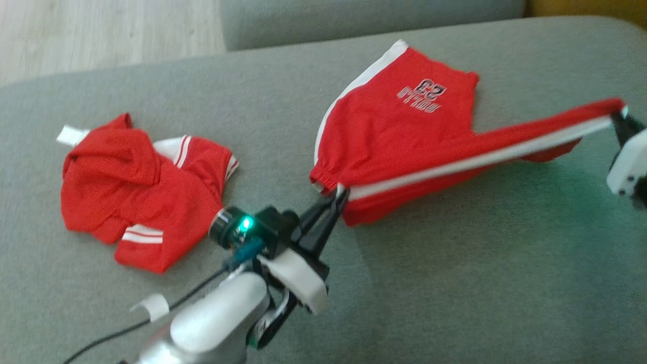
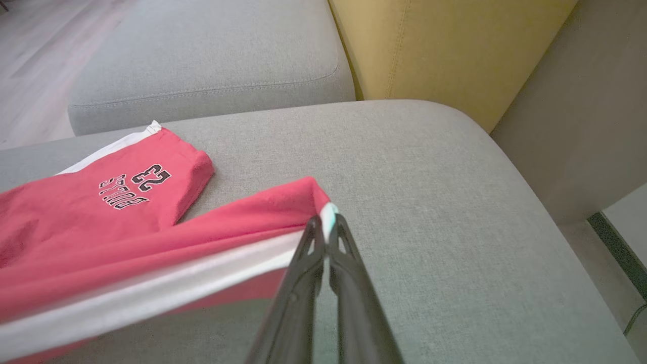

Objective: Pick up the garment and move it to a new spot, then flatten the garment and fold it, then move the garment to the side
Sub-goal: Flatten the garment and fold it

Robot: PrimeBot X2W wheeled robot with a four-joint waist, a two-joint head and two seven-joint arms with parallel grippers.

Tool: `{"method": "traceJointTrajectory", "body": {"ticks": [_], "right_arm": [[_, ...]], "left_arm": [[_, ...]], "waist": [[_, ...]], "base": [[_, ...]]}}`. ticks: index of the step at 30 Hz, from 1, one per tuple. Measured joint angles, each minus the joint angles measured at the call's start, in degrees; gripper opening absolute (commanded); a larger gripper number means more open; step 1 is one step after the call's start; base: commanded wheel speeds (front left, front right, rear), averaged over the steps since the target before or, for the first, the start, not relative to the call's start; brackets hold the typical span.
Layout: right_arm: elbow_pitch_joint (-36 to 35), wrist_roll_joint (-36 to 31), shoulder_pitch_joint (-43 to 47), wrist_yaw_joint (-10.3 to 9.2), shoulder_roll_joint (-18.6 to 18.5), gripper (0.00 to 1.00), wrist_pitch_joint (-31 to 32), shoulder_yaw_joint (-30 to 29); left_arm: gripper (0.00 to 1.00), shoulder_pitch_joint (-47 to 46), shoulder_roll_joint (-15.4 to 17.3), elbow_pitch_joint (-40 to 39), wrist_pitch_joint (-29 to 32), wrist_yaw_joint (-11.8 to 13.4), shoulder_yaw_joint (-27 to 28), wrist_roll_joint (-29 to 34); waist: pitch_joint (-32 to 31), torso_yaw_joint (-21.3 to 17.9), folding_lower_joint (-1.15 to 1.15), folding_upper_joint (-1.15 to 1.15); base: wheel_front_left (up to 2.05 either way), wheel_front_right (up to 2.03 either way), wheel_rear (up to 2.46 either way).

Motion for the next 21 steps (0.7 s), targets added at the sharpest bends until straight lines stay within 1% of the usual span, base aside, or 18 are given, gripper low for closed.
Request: {"method": "traceJointTrajectory", "body": {"ticks": [5,10,12,13,15,17,21], "right_arm": [[-1.42,-4.87,-4.54,-0.01,2.27,0.00,-0.40,-3.89],[-0.88,-9.47,-10.95,-0.01,3.75,0.00,-0.64,-4.65],[0.44,-11.07,-13.05,-0.01,4.10,0.00,-1.09,-4.48],[1.34,-11.83,-14.08,-0.01,4.21,0.00,-1.13,-4.21],[4.50,-13.66,-16.91,-0.01,4.28,0.00,-1.92,-3.41],[5.59,-14.13,-17.85,-0.01,4.27,0.00,-2.33,-3.30],[9.87,-15.03,-21.74,-0.01,4.22,0.00,-3.81,-3.00]], "left_arm": [[0.00,-3.59,-2.13,2.94,-1.00,0.33,1.40,-0.30],[0.00,-6.74,-4.04,5.75,-1.97,0.27,2.68,-0.36],[0.00,-7.79,-4.79,6.92,-2.15,0.22,3.04,-0.47],[0.00,-8.23,-5.14,7.45,-2.46,-0.22,3.16,-0.47],[0.00,-9.56,-6.39,9.04,-2.79,-0.75,3.21,-0.46],[0.00,-10.01,-6.86,9.59,-2.98,-0.82,3.21,-0.46],[0.00,-11.63,-8.70,11.49,-3.48,-1.79,3.16,-0.45]], "waist": [[3.10,2.36,0.00,0.00],[6.33,5.05,0.01,0.00],[7.56,6.12,0.01,0.00],[8.17,6.65,0.01,0.00],[9.82,8.30,0.01,0.00],[10.34,8.86,0.00,0.00],[12.34,11.02,0.00,0.00]], "base": [[0.00,0.00,0.00],[0.00,0.00,0.00],[0.00,0.00,0.00],[0.00,0.00,0.00],[0.00,0.00,0.00],[0.00,0.00,0.00],[0.00,0.00,0.00]]}}
